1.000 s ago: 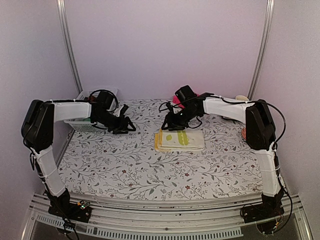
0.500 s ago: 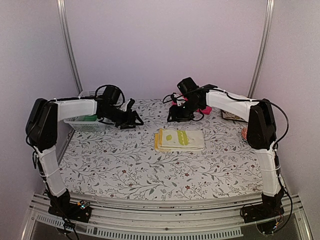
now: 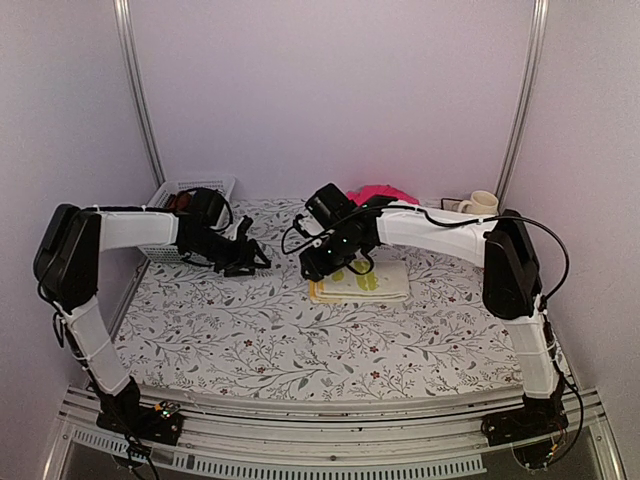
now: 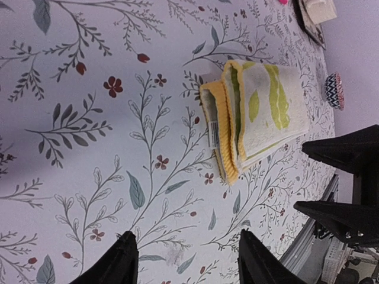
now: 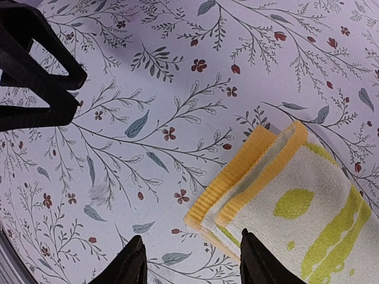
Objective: Roll the towels
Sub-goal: Fold the towel at the center of the board, then adjust the towel at the center of the board, then rotate the towel at the center of the board.
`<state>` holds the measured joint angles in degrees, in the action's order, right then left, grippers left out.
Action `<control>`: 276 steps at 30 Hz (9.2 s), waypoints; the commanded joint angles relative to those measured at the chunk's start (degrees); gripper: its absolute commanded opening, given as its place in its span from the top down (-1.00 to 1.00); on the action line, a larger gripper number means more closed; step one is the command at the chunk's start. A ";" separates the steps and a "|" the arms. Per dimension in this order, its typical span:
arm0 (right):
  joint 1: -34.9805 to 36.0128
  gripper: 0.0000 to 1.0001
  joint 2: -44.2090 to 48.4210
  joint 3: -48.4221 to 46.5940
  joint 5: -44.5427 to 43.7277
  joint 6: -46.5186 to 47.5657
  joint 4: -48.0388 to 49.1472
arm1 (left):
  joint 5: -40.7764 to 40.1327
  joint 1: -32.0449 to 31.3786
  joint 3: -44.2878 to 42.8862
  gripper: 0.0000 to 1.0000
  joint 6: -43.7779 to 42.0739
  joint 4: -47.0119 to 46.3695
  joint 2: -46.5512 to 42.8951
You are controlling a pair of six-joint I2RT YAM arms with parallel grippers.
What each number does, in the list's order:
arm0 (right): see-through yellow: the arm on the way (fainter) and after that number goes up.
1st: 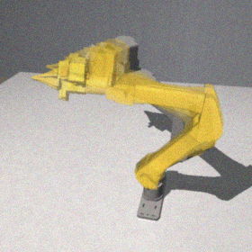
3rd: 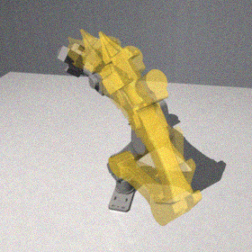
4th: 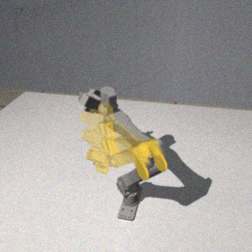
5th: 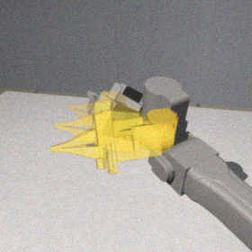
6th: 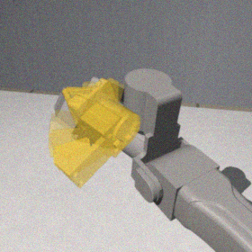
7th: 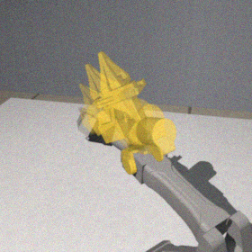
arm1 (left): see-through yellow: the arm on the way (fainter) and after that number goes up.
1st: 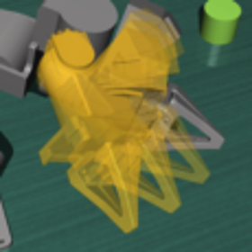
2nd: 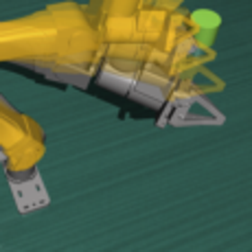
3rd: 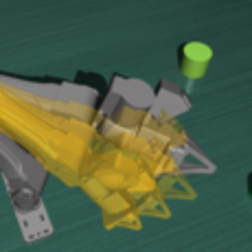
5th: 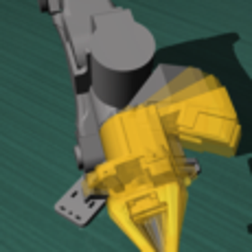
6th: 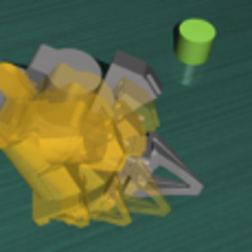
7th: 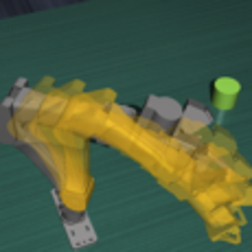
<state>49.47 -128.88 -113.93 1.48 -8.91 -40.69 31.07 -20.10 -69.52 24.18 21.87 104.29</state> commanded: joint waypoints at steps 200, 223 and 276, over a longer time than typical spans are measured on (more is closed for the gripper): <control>-22.54 -0.53 17.48 28.18 -2.50 -4.91 6.94 | 3.31 -11.37 -37.21 -0.14 6.37 1.80 30.85; -23.01 -0.52 13.96 31.58 0.41 -7.29 10.61 | -6.06 -13.82 -32.36 -0.08 2.18 5.91 31.01; -20.82 -0.98 1.59 18.64 -19.66 1.41 5.49 | 3.15 -14.52 -23.65 -0.24 -7.14 10.42 27.74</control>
<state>28.14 -131.02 -99.81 -17.76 -8.10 -31.62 40.18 -36.64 -92.07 14.72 33.23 128.99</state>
